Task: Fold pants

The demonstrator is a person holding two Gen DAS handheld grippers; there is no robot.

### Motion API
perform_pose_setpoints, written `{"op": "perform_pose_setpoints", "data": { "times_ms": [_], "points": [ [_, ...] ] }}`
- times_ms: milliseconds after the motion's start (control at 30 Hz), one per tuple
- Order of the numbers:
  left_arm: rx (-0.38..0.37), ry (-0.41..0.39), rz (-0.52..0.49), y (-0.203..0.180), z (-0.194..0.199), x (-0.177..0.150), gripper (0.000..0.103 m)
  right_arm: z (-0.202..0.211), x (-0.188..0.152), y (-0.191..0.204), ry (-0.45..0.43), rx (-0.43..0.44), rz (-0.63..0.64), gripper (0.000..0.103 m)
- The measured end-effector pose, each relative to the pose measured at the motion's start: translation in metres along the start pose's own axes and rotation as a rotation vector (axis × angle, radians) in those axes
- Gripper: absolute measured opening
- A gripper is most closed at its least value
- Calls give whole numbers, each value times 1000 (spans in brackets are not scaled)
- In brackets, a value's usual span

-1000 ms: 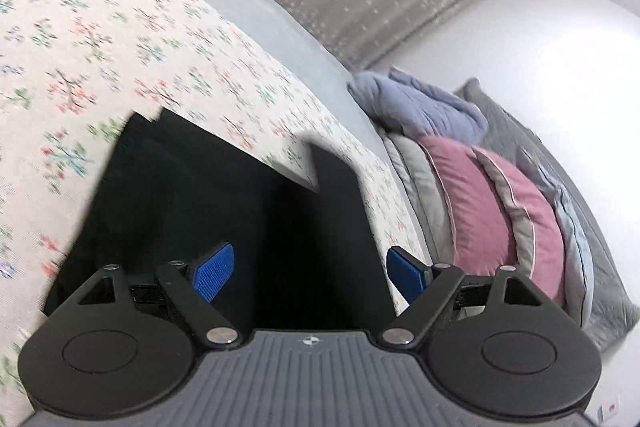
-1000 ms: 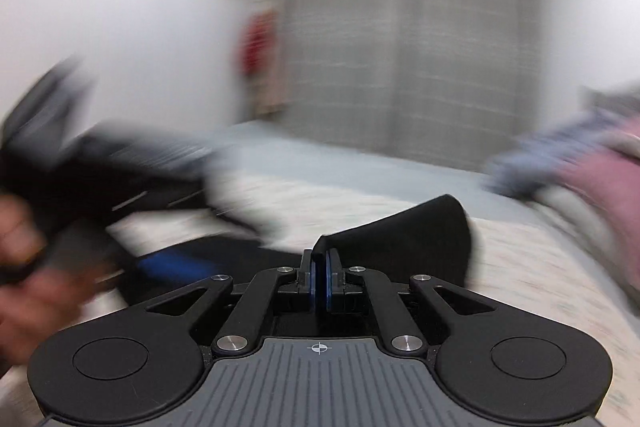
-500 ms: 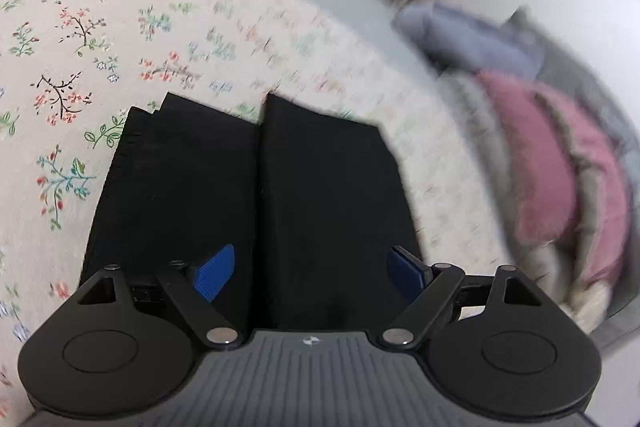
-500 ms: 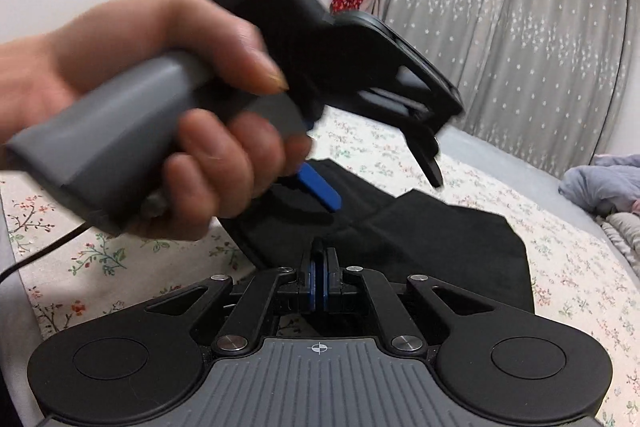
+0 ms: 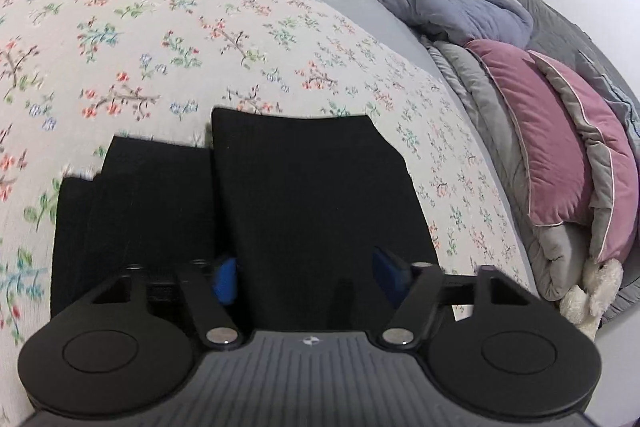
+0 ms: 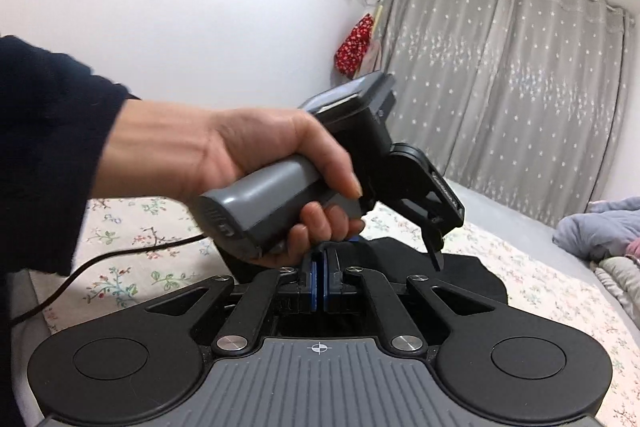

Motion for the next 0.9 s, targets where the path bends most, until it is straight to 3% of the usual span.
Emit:
{"op": "perform_pose_setpoints", "data": {
  "times_ms": [33, 67, 100, 200, 500, 900],
  "points": [
    [16, 2, -5, 2, -1, 2, 59, 0, -3, 0, 5, 3, 5, 3],
    [34, 6, -10, 6, 0, 3, 42, 0, -4, 2, 10, 4, 5, 3],
    [46, 8, -9, 7, 0, 4, 32, 3, -5, 5, 13, 7, -1, 3],
    [39, -21, -10, 11, 15, 11, 23, 4, -3, 5, 4, 14, -22, 3],
    [87, -116, -64, 20, 55, 25, 20, -3, 21, 20, -14, 53, -10, 3],
    [207, -64, -80, 52, 41, 7, 20, -29, 13, 38, 88, 113, -24, 3]
  ]
}}
Point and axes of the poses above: each gripper's, at about its wrist camera, not at the fingertips, and z roughly against the way its jaws point, y to its left, x to its top, the point moved 6 cm from there along -z, roughly the way its jaws point, and after that the axes turned 8 degrees about -z, right-handed, at the moved point
